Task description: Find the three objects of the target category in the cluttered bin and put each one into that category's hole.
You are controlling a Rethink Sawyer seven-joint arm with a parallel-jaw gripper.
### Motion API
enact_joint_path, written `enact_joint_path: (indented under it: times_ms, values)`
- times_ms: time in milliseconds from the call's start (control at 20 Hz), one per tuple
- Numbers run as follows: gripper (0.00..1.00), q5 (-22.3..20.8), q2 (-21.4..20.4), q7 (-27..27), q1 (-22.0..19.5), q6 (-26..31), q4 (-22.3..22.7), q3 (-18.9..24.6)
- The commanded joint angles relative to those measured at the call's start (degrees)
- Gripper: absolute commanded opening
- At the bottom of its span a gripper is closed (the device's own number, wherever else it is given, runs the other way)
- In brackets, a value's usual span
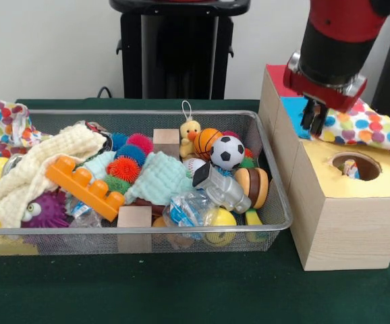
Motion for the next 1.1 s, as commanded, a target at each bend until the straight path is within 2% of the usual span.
enact_joint_path:
  times_ms: [50, 450, 750, 950, 1100]
  values:
    - [0.00, -0.52, 10.71, 9.81, 0.16, -1.13, -7.16, 3.38]
    - [0.00, 2.11, 19.49, 18.35, 1.39, 4.65, -21.98, 0.65]
    - [0.00, 4.73, 24.24, 22.70, 1.50, 8.91, -30.04, -0.72]
    - [0.00, 7.52, 24.66, 23.24, 0.80, 12.89, -32.97, -0.29]
    - [0.00, 9.44, 23.10, 21.93, 0.51, 15.49, -33.05, 0.06]
